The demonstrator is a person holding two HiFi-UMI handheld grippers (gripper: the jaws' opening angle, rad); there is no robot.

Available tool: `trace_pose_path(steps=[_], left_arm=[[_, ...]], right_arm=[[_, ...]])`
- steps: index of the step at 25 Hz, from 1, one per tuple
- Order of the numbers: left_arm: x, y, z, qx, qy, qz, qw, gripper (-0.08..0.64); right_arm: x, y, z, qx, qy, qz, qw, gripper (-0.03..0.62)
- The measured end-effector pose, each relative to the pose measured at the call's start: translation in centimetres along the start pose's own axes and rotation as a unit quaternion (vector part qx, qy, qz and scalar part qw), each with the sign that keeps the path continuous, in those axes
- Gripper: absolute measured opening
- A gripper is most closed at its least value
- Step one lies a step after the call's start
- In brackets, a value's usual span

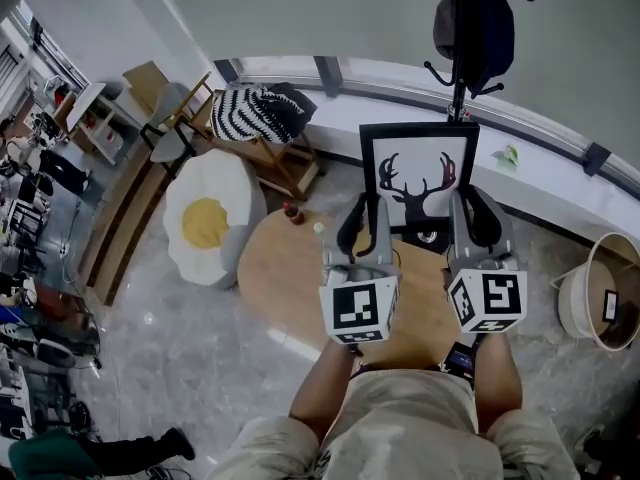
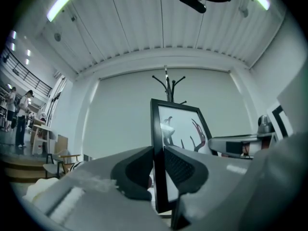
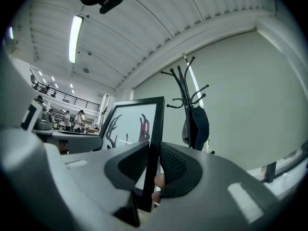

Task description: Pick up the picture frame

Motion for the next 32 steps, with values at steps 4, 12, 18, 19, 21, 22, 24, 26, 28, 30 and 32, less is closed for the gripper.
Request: trace_pose_path(steps=[4,12,18,19,21,22,24,26,28,30,32], left_arm=[[-0.7,2.1,0.4,-0.002,0.004,0.035,0.9994,0.081],[-2.5,5.4,1.1,0.024,0.012,0.096,0.995,0.081],[-2.6,5.5,1.3,0.05,0.005,0.129,0.9903,0.081],[-2.6,5.5,1.2,0.052,0.004,0.128,0.9904,0.081],[-2.6,5.4,1.3,0.057,0.005,0.125,0.9905,0.081],[-2.5,5.4,1.3,0.061,0.006,0.123,0.9905,0.081],[-2.5,5.4,1.3,0.065,0.008,0.12,0.9906,0.081],[-2.5,5.4,1.3,0.069,0.009,0.116,0.9908,0.081],[-2.6,5.4,1.3,0.072,0.009,0.112,0.991,0.081],[-2.6,5.4,1.4,0.072,0.01,0.112,0.9911,0.081],[-2.6,5.4,1.4,0.071,0.012,0.111,0.9913,0.081]], right_arm=[[-0.8,2.2,-0.3,-0.007,0.003,0.036,0.999,0.072],[-2.6,5.7,-1.2,-0.04,-0.004,0.111,0.993,0.074],[-3.2,6.2,-1.3,-0.057,-0.011,0.149,0.987,0.074],[-3.2,6.1,-1.3,-0.059,-0.013,0.15,0.987,0.074],[-3.1,6.0,-1.3,-0.061,-0.015,0.149,0.987,0.074],[-3.1,5.9,-1.3,-0.061,-0.015,0.148,0.987,0.075],[-3.0,5.7,-1.3,-0.058,-0.015,0.147,0.987,0.075],[-3.0,5.6,-1.3,-0.057,-0.014,0.146,0.988,0.075],[-2.9,5.6,-1.2,-0.055,-0.013,0.146,0.988,0.075],[-2.9,5.6,-1.2,-0.054,-0.011,0.146,0.988,0.075],[-2.8,5.5,-1.2,-0.052,-0.009,0.147,0.988,0.075]])
Point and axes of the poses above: the fingertips, and each gripper's own axes: x forward along the fingers, z to its right, y out of its top, the point moved 8 cm from there along -x, backward along the fingers, and after that the axes turned 14 degrees about -y, right-handed, at the moved point
